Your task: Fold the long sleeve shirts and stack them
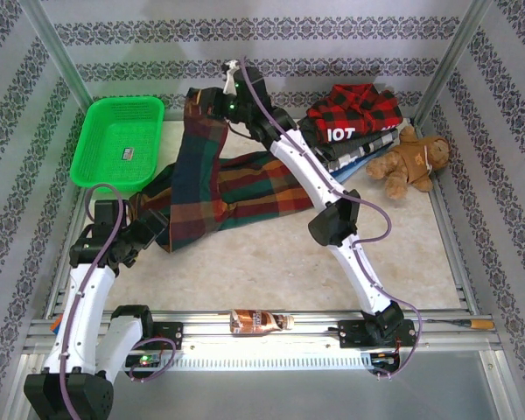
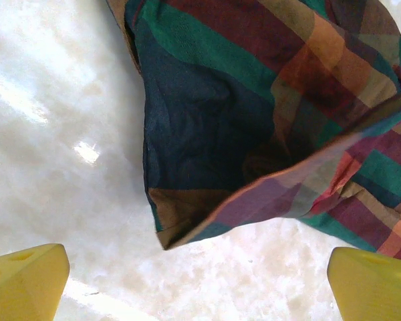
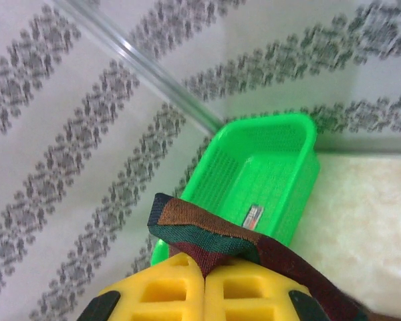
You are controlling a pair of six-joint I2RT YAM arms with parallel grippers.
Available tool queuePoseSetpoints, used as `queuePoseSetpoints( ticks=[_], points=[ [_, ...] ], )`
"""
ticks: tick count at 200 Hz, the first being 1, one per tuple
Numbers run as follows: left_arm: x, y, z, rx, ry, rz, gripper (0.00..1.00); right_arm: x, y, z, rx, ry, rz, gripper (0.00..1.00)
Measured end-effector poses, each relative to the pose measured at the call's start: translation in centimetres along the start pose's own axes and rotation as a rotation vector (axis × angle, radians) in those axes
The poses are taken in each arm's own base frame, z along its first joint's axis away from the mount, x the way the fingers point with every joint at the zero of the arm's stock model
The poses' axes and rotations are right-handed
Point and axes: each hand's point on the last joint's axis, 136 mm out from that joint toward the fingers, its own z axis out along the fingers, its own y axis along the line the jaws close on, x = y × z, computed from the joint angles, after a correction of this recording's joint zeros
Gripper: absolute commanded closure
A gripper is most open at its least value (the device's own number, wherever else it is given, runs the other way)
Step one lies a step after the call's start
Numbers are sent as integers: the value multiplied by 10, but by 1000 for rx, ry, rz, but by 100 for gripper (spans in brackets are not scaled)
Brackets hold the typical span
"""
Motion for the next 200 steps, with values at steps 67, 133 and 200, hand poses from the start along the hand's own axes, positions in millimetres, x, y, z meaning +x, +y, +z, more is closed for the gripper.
queuePoseSetpoints(
  ticks=[67, 133, 200],
  points=[
    [-1, -2, 4, -5, 6, -4, 1, -38, -17, 2, -5, -159, 116, 100],
    [1, -8, 17, -10, 50, 9, 14, -13, -56, 28, 32, -138, 195, 100],
    [14, 7, 39, -54, 107, 15, 22, -4, -73, 36, 58, -130, 226, 99]
  ],
)
